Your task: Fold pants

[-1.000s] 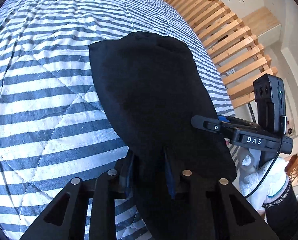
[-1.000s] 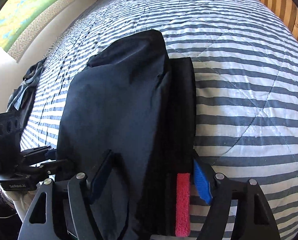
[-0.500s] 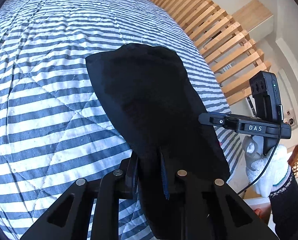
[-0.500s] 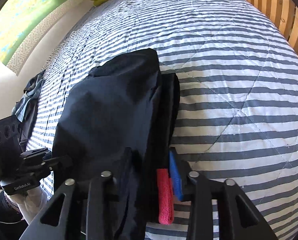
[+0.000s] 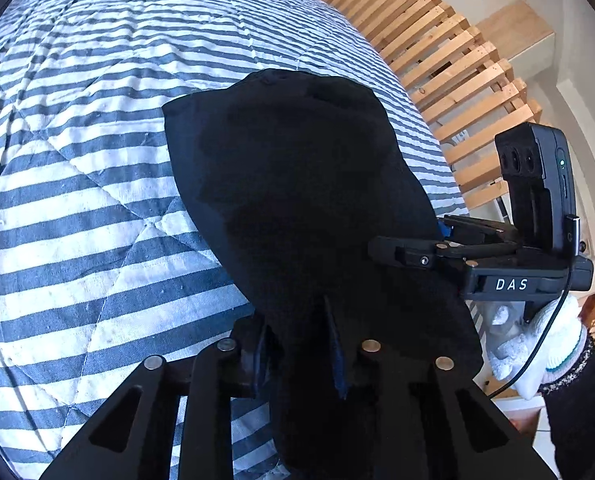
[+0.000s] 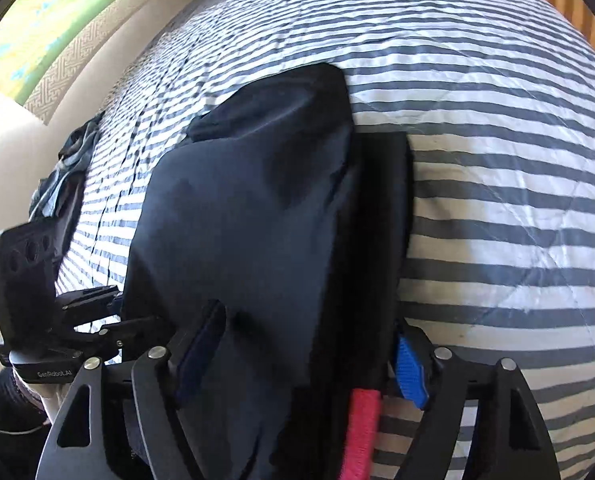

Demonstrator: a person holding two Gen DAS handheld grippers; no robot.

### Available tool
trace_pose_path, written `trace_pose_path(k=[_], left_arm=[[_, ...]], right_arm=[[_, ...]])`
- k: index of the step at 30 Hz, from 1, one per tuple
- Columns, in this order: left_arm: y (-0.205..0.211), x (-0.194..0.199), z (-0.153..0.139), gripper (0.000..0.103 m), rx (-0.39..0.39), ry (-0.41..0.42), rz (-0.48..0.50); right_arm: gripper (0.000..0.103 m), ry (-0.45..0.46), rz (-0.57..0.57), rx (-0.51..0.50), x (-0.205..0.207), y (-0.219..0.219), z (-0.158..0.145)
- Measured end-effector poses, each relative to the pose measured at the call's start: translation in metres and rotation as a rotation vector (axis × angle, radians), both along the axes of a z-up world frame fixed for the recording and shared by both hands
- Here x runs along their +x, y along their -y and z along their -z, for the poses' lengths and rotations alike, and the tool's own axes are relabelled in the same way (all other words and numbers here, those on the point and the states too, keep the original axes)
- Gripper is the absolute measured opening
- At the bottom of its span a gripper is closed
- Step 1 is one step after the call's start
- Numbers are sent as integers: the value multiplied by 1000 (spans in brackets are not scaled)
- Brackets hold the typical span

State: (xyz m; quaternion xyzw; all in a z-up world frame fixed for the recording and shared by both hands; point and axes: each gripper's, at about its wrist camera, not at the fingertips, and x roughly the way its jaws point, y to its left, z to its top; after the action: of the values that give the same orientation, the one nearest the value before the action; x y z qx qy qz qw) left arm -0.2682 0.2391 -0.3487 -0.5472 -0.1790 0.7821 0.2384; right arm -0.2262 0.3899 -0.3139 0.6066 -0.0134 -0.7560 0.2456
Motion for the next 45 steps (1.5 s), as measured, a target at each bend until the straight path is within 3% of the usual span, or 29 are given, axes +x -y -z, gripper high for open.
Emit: trace_pose_path(k=[2, 4, 8, 11, 17, 22, 28, 33, 38, 42, 43, 45], left_arm=[[-2, 2, -6, 18, 4, -20, 6], [-5, 2, -13, 16, 10, -38, 14], [-10, 4, -29, 13, -4, -75, 33], [-12, -1, -43, 13, -3, -97, 36], [-23, -41, -86, 12, -4, -181, 69], [-53, -107, -117, 12, -20, -261, 108], [-99, -211, -134, 12, -36, -325, 114], [-123, -302, -123, 12, -45, -337, 92], [-135, -382, -92, 12, -58, -318, 62], [-146, -421, -68, 13, -77, -335, 49], [-150, -431, -60, 15, -112, -341, 43], [-153, -449, -41, 35, -196, -301, 9]], right_arm=[[44, -8, 8, -13, 3, 1, -5], [29, -10, 50, -61, 3, -10, -15], [12, -46, 72, -88, 14, -13, -31], [10, -113, 47, -25, 21, -3, -48], [10, -209, 66, -8, 9, -8, -88], [10, -286, 117, 17, -30, -22, -120], [10, -375, 183, 91, -110, -43, -145], [10, -414, 224, 129, -184, -56, -141], [10, -433, 254, 146, -251, -66, -120], [10, -442, 262, 175, -300, -70, -100], [10, -441, 270, 174, -310, -72, -94], [19, -449, 301, 224, -332, -76, -80]])
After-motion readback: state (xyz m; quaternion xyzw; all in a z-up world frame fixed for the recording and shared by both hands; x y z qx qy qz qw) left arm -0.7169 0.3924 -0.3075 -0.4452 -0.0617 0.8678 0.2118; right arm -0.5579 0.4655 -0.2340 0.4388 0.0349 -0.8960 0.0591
